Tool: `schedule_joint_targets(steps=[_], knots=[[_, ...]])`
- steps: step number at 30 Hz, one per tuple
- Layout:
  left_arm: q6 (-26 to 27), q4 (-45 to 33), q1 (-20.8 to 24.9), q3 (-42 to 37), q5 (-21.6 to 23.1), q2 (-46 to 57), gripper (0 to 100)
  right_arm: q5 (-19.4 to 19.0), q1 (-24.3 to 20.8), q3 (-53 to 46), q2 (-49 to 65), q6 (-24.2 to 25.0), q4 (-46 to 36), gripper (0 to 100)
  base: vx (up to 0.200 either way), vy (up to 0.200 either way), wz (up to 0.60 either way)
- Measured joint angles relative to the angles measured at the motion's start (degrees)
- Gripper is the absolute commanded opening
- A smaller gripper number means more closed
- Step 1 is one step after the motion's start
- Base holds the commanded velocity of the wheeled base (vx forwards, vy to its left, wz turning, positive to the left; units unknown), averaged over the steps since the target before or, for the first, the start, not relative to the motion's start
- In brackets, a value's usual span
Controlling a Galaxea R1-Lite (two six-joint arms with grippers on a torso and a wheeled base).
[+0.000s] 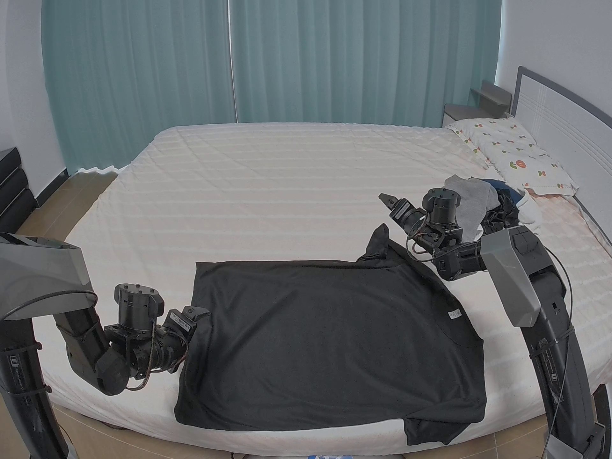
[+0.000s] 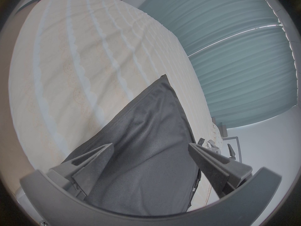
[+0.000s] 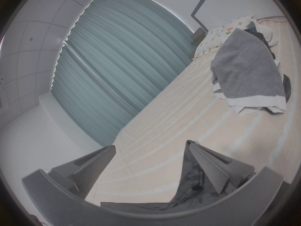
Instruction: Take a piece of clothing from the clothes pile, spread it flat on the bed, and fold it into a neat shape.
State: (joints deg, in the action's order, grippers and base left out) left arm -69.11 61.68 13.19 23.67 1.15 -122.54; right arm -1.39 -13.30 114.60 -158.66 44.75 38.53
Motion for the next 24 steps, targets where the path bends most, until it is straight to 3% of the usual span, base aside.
schedule_joint_targets(steps=[8,16,24], knots=[[0.2,0.0,0.0,0.2,-0.1,-0.2,100,-0.2,2.9,-0.8,-0.2,-2.6,-4.6,100,0.0,0.0,0.0],[0.3,0.1,0.0,0.2,-0.1,-0.3,100,-1.5,5.5,-5.5,0.4,-8.5,-6.0,100,0.0,0.0,0.0],[0.4,0.1,0.3,0.3,-0.1,-0.6,100,-1.4,5.3,-10.2,-0.6,-20.1,-4.9,100,0.0,0.0,0.0]])
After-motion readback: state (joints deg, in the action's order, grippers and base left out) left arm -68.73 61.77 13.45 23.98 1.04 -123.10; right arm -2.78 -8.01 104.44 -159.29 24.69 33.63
